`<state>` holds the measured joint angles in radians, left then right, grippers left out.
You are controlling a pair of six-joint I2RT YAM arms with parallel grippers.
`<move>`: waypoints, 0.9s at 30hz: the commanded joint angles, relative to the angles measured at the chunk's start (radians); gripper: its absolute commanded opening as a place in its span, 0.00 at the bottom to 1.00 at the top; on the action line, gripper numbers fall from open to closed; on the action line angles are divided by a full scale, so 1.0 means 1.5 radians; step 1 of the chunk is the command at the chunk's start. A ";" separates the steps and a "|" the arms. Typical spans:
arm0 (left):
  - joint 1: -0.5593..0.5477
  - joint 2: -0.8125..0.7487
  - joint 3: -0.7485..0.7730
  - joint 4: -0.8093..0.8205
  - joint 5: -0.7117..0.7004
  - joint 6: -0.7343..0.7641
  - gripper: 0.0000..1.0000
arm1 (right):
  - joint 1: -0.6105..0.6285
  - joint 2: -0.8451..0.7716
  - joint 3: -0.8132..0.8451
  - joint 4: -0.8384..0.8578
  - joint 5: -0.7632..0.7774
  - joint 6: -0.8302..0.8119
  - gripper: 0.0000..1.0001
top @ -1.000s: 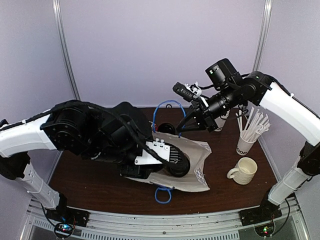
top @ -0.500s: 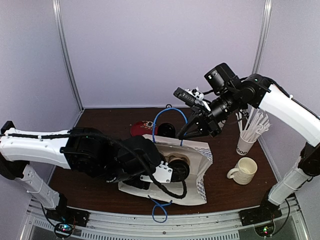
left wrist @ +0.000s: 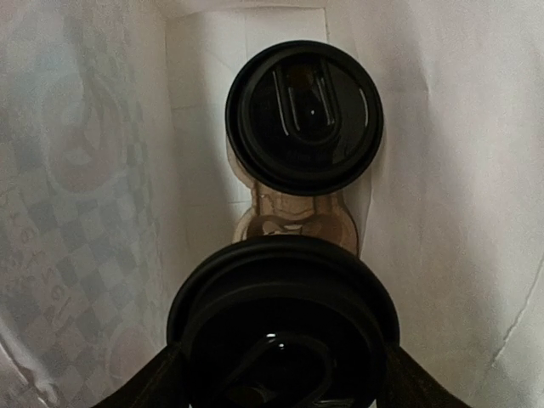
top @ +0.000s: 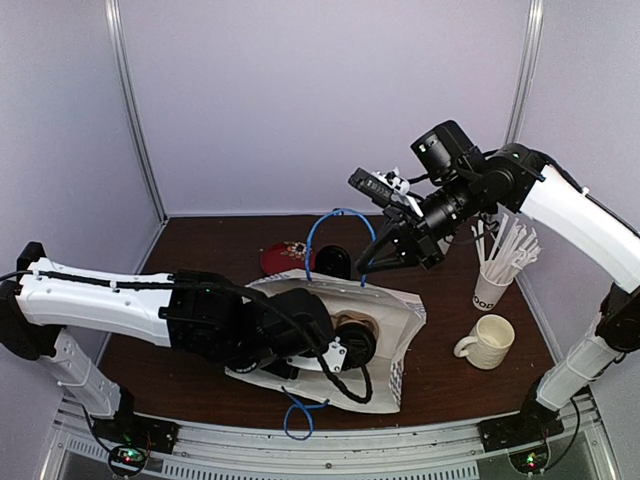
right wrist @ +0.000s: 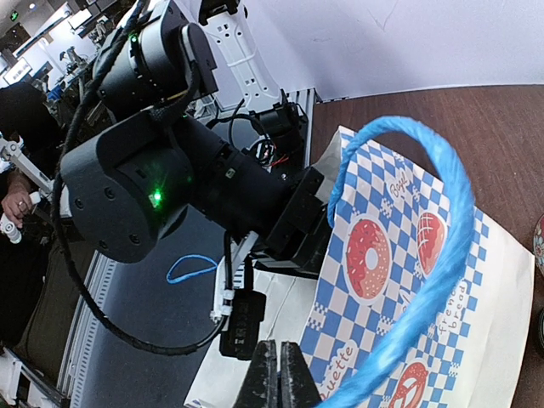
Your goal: Pack the takeout coffee
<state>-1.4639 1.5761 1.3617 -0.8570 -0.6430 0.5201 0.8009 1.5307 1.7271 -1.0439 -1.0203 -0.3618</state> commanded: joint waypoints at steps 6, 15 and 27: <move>0.049 -0.004 -0.053 0.111 0.046 0.053 0.57 | 0.003 0.001 0.016 -0.005 -0.002 -0.006 0.00; 0.070 0.005 -0.092 0.170 0.048 0.091 0.56 | 0.003 0.009 0.021 -0.009 -0.009 -0.008 0.00; 0.086 0.016 -0.100 0.173 0.042 0.091 0.54 | 0.003 0.015 0.026 -0.017 -0.026 -0.008 0.00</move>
<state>-1.3468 1.5944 1.2118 -0.6350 -0.5755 0.6495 0.8009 1.5448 1.7309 -1.0557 -1.0325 -0.3672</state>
